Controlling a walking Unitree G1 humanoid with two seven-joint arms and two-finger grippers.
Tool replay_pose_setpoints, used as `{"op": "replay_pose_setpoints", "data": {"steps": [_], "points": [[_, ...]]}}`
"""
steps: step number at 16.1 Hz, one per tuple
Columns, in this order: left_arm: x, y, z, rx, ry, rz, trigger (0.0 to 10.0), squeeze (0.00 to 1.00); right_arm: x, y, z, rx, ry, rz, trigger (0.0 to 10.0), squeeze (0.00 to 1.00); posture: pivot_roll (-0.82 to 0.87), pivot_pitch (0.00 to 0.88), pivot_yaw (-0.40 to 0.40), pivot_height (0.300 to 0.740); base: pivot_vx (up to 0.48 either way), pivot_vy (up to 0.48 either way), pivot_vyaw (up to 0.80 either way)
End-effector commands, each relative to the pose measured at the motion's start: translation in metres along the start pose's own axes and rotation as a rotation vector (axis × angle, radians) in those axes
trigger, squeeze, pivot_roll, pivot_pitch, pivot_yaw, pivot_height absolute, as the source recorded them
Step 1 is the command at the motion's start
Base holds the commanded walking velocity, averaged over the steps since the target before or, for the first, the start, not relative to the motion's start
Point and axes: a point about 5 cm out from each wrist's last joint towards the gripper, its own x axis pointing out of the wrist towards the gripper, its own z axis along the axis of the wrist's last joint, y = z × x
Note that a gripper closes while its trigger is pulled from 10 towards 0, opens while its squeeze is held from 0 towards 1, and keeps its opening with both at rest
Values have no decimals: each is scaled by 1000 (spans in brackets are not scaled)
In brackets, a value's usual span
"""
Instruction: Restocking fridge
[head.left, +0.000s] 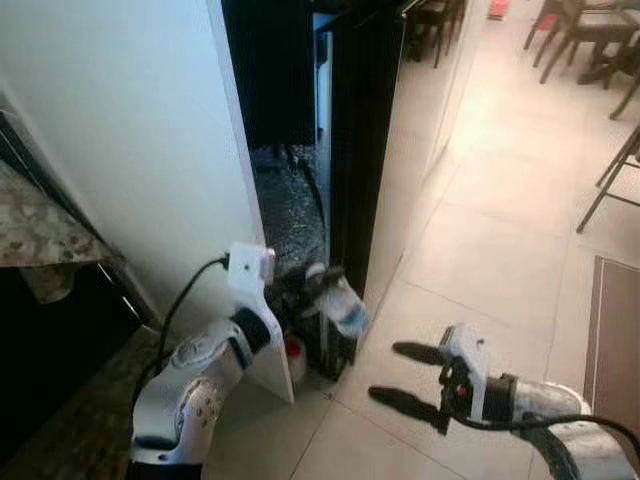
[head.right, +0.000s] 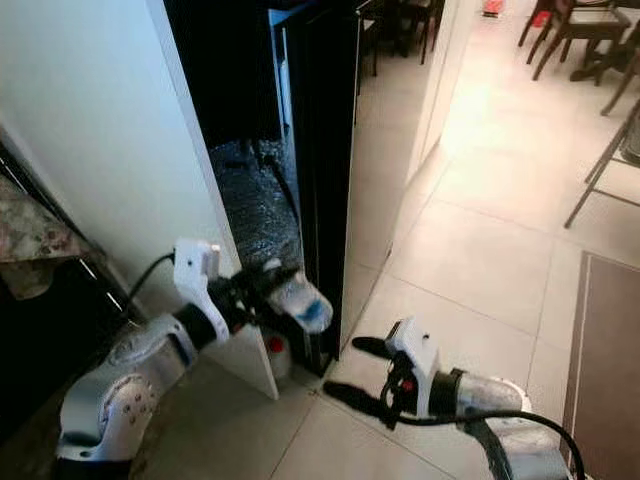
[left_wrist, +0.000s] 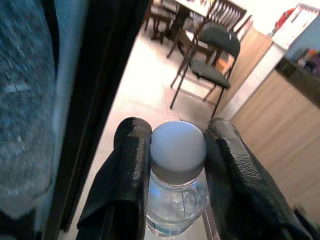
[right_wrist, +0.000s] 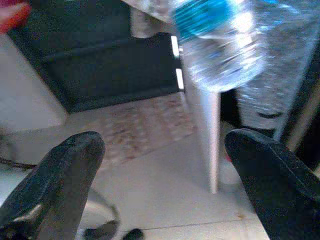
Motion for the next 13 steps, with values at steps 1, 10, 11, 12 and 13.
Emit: {"op": "replay_pose_setpoints", "data": {"steps": [1, 10, 11, 12, 13], "points": [[2, -3, 10, -2, -56, -18, 10000, 0, 1, 6, 8, -10, -16, 45, 10000, 0, 38, 0, 23, 740, 0, 0, 0], [9, -31, 1, -31, 15, -193, 10000, 0, 24, 9, 16, -14, -49, 89, 10000, 0, 55, 0, 14, 740, 0, 0, 0], [8, -31, 0, -33, 20, -198, 10000, 0, 25, 7, 18, -22, -51, 71, 10000, 0, 58, 0, 14, 740, 0, 0, 0], [7, -32, 0, -37, 21, -203, 10000, 0, 26, 4, 18, -32, -40, 50, 10000, 0, 58, 0, 14, 740, 0, 0, 0], [6, -32, 0, -48, 20, -213, 10000, 0, 26, 0, 17, -44, -22, 31, 10000, 0, 58, 0, 15, 740, 0, 0, 0]]}}
